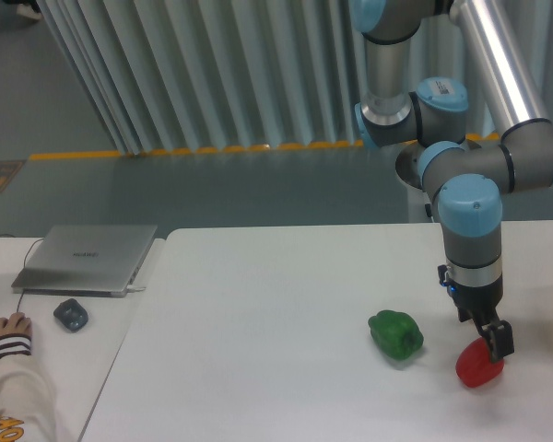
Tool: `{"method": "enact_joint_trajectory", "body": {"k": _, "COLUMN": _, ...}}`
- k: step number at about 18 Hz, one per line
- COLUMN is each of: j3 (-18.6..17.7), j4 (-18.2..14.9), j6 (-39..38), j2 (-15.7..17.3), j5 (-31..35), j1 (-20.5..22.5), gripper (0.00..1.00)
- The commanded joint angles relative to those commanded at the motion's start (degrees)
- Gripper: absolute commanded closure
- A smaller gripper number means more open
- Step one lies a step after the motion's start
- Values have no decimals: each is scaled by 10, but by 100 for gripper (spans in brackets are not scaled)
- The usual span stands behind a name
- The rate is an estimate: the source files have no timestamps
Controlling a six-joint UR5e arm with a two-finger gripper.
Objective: Place the triangular bread on the table
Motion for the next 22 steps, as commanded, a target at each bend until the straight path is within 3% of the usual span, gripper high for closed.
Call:
{"method": "enact_joint_trajectory", "body": {"k": 7, "j3": 0, "j4": 4, "j6": 37, "j2": 1, "j5": 1, "j1": 23, "gripper": 0}}
{"method": "enact_joint_trajectory", "body": {"k": 10, "j3": 1, "j4": 8, "j6": 46, "j2": 3, "j5": 10, "j1": 53, "gripper": 0}}
{"method": "enact_joint_trajectory", "body": {"k": 14, "j3": 9, "j4": 22, "j6": 172, "j2": 13, "j5": 26, "j1": 119, "gripper": 0}}
{"method": "enact_joint_trajectory", "body": {"k": 22, "j3": 10, "j4": 63, "j6": 249, "j2": 8, "j5": 5, "j1": 164, "gripper": 0}}
